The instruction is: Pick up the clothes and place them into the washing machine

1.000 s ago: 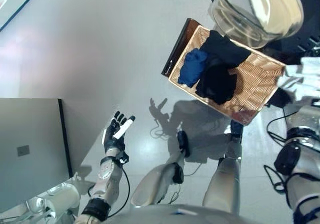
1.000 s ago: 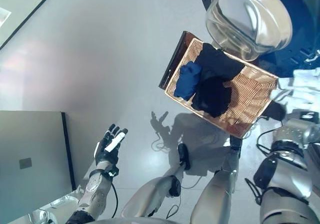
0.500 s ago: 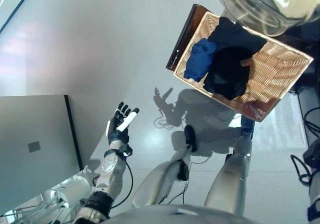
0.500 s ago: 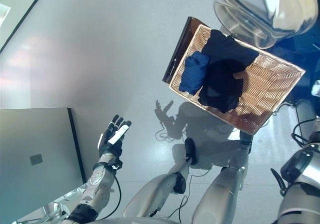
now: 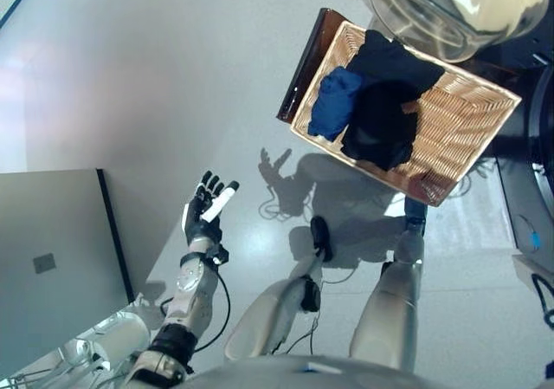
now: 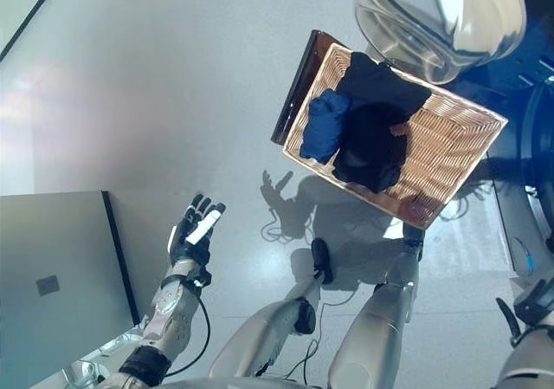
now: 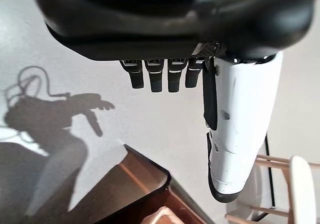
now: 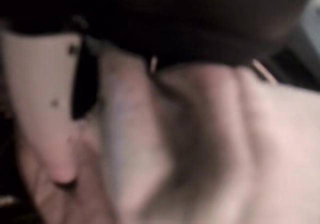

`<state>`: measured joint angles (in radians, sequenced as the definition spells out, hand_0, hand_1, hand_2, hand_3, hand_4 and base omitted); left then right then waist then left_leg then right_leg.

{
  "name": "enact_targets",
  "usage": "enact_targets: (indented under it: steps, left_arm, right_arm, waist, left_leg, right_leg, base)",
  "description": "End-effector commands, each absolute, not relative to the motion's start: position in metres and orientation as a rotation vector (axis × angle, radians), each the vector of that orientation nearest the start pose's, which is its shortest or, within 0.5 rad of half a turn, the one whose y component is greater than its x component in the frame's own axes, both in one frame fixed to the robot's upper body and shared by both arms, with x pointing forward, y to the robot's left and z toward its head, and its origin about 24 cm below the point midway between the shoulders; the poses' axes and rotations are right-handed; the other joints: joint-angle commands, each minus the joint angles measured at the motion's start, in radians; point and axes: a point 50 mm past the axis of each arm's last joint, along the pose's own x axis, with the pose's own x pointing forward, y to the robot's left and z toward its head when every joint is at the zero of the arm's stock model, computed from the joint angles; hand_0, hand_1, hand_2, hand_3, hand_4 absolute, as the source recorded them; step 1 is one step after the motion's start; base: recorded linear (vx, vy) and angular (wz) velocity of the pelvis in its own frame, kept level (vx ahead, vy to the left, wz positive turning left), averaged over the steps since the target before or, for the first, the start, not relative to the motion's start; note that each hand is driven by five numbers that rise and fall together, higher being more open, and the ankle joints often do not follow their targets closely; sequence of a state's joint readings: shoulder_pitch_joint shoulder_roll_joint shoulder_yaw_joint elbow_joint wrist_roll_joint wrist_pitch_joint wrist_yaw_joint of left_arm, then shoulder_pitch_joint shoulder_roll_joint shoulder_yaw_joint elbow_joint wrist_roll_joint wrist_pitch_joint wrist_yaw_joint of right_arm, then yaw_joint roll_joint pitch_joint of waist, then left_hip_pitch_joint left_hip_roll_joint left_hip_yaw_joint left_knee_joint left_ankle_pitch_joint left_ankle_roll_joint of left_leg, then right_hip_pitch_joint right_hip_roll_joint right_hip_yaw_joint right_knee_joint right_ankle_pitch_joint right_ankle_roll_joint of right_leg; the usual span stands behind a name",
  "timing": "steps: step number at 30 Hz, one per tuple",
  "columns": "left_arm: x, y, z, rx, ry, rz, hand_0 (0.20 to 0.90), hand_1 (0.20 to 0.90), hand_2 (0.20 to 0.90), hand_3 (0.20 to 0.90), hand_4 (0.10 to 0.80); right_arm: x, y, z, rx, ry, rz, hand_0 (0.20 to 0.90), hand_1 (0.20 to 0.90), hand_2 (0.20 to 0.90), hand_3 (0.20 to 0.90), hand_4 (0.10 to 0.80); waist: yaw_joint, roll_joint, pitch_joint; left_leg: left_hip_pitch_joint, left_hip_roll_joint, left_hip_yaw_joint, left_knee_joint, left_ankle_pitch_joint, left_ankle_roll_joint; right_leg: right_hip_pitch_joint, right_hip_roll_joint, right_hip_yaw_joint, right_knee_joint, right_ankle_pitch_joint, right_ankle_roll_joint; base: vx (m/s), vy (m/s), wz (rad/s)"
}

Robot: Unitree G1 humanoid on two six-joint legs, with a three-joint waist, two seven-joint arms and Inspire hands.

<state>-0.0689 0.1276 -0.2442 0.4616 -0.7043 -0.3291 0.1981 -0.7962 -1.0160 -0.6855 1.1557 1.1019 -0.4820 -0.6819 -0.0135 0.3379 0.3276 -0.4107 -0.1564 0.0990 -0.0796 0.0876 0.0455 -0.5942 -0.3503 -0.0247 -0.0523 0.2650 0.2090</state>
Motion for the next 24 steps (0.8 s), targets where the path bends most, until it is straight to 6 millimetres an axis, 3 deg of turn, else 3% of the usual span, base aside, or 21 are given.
enact_targets:
  steps: [1, 8, 9, 10, 24]
  left_arm:
    - [0.235, 0.195, -0.027, -0.457, 0.103, 0.375, 0.900, 0.900, 0.900, 0.900, 0.800]
    - [0.230, 0.197, -0.030, -0.454, 0.114, 0.379, 0.900, 0.900, 0.900, 0.900, 0.800]
    - [0.230, 0.197, -0.030, -0.453, 0.115, 0.378, 0.900, 0.900, 0.900, 0.900, 0.800]
    - [0.229, 0.197, -0.031, -0.450, 0.118, 0.377, 0.900, 0.900, 0.900, 0.900, 0.800]
    - [0.228, 0.203, -0.027, -0.473, 0.096, 0.396, 0.900, 0.900, 0.900, 0.900, 0.800]
  right_arm:
    - [0.135, -0.510, 0.252, 0.764, -1.079, -1.700, 0.200, 0.200, 0.200, 0.200, 0.300]
    - [0.132, -0.514, 0.253, 0.749, -1.029, -1.718, 0.200, 0.200, 0.200, 0.200, 0.300]
    - [0.132, -0.515, 0.252, 0.750, -1.020, -1.718, 0.406, 0.406, 0.406, 0.406, 0.447]
    - [0.133, -0.515, 0.250, 0.754, -1.011, -1.719, 0.900, 0.900, 0.900, 0.900, 0.800]
    - [0.146, -0.515, 0.237, 0.788, -0.918, -1.698, 0.900, 0.900, 0.900, 0.900, 0.800]
  waist:
    - [-0.052, -0.034, -0.077]
    - [-0.047, -0.023, -0.082]
    - [-0.047, -0.023, -0.082]
    - [-0.047, -0.024, -0.082]
    - [-0.040, -0.034, -0.095]
  left_leg:
    - [0.084, 0.105, 0.008, -0.008, -0.074, -0.182]
    - [0.079, 0.107, 0.017, -0.008, -0.075, -0.180]
    - [0.078, 0.108, 0.017, -0.008, -0.076, -0.179]
    - [0.077, 0.108, 0.019, -0.008, -0.076, -0.180]
    - [0.077, 0.105, 0.013, -0.008, -0.078, -0.183]
  right_leg:
    - [0.009, -0.036, 0.026, 0.180, -0.123, 0.008]
    - [0.002, -0.033, 0.032, 0.167, -0.118, 0.003]
    - [0.001, -0.032, 0.032, 0.164, -0.117, 0.003]
    - [0.001, -0.031, 0.032, 0.164, -0.116, 0.002]
    - [0.017, -0.029, 0.024, 0.152, -0.113, -0.002]
  base:
    - [0.032, 0.067, -0.13]
    - [0.011, 0.012, -0.04]
    - [0.000, 0.000, 0.00]
    - [0.000, 0.000, 0.00]
    - [0.003, 0.000, 0.00]
